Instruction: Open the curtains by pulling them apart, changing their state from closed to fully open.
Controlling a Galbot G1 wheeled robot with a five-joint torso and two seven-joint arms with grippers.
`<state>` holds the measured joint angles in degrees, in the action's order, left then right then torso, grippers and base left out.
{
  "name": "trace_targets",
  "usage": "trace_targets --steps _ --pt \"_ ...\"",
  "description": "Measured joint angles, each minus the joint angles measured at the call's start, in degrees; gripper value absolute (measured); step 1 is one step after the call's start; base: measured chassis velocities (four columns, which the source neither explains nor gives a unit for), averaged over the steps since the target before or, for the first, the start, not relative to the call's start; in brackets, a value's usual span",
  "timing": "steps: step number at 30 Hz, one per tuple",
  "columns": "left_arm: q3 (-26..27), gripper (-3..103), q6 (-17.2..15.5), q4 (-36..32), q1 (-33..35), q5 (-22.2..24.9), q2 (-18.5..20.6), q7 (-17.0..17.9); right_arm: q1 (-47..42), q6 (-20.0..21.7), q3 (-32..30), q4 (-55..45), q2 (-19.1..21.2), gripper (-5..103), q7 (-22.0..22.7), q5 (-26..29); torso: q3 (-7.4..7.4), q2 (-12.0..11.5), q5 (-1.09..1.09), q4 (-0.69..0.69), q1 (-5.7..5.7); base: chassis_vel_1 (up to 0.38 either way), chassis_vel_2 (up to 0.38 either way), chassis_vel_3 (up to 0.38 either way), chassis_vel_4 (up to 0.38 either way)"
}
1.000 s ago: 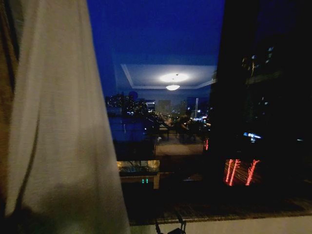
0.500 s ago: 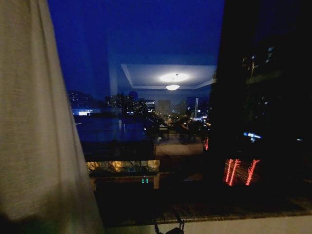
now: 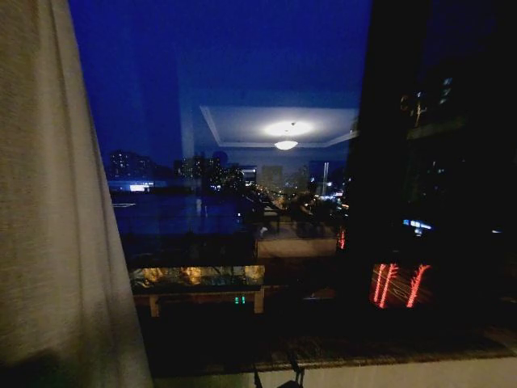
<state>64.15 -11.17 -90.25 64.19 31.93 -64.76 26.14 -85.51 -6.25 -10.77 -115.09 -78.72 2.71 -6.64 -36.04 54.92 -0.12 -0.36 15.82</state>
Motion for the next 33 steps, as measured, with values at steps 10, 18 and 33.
trace_targets --steps 10,18,33 --pt "-6.73 45 -0.13 -15.36 8.61 -2.85 -4.47 -17.26 -1.5 -0.38 -0.73 -0.6 0.0 100 0.07 -0.47 0.02 0.01 0.11 0.0 -0.03 0.0 0.0 0.0 0.0" --pt "-10.25 72 -1.45 -20.01 11.27 -4.12 -4.58 -24.92 -1.9 -0.62 -0.87 -0.8 0.0 100 0.1 -0.57 0.02 0.01 0.11 -0.02 -0.03 0.0 0.0 0.0 0.0" --pt "-15.8 100 -4.52 -7.92 -0.3 -3.19 1.23 -28.21 -2.55 -0.7 -0.95 -0.83 -0.01 100 0.12 -1.0 0.01 0.01 0.11 -0.04 -0.01 0.0 0.0 0.0 0.0"
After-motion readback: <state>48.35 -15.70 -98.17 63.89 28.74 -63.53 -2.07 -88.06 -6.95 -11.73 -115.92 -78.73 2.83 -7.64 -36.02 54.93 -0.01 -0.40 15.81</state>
